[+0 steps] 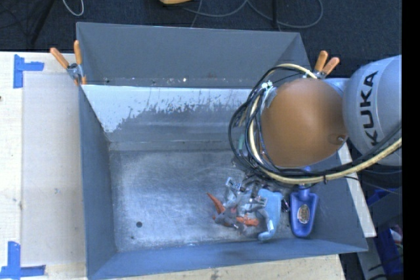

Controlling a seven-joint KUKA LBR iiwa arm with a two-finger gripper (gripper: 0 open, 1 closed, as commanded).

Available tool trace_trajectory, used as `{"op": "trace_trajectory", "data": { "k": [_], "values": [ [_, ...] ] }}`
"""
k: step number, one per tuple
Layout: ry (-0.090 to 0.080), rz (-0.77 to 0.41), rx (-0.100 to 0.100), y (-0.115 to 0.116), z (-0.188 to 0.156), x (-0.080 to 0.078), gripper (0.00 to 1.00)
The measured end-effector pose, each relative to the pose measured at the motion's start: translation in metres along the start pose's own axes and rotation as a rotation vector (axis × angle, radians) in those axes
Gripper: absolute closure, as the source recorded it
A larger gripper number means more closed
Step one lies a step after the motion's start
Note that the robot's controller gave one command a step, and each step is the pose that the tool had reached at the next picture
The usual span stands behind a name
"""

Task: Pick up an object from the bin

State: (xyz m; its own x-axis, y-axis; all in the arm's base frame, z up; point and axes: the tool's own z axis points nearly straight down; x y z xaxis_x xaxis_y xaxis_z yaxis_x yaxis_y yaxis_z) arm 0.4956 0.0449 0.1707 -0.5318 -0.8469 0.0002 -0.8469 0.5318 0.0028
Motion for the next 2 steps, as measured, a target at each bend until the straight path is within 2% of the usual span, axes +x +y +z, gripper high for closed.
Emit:
{"op": "trace_trajectory", "data": {
  "k": [2],
  "values": [
    [0.000,0.001,0.000,0.0001,0.0001,0.0000,1.00]
  ]
}}
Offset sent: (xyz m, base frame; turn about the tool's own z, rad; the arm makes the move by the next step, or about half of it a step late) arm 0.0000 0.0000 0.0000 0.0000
